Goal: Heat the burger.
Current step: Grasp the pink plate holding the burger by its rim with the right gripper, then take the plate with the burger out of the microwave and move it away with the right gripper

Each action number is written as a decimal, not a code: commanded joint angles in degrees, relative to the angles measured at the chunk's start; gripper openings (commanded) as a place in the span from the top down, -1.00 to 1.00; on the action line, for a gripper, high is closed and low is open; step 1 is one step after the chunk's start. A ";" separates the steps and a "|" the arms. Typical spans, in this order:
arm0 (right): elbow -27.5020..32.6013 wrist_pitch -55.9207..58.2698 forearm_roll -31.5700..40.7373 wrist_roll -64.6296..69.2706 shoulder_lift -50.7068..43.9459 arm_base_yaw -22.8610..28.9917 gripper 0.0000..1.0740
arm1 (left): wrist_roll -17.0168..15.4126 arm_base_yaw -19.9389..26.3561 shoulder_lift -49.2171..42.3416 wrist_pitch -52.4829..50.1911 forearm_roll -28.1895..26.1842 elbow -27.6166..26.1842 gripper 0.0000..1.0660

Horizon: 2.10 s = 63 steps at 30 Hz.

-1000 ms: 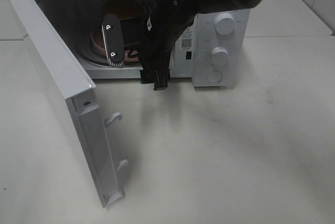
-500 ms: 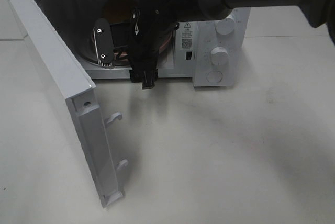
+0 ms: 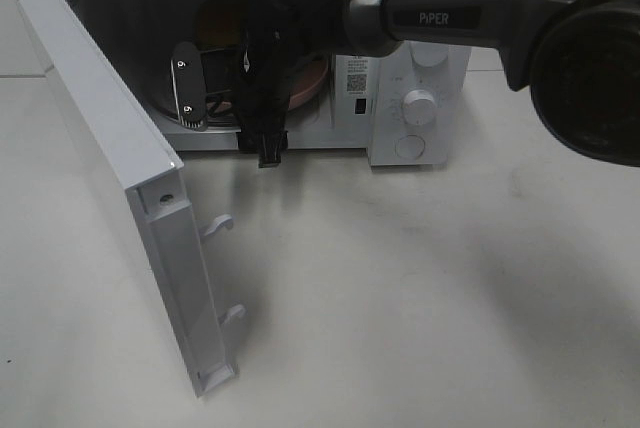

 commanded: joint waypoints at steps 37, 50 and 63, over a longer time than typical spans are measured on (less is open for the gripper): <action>-3.50 5.21 0.69 0.46 2.12 -1.55 1.00 | 0.00 0.11 -1.20 -0.11 -0.29 0.11 -0.83; 2.75 4.41 -0.34 -4.98 -1.55 -0.34 1.00 | 0.00 0.11 -1.20 -0.11 -0.29 0.11 -0.83; 18.91 -10.71 -4.18 -6.36 -11.00 -0.34 1.00 | 0.00 0.11 -1.20 -0.11 -0.29 0.11 -0.83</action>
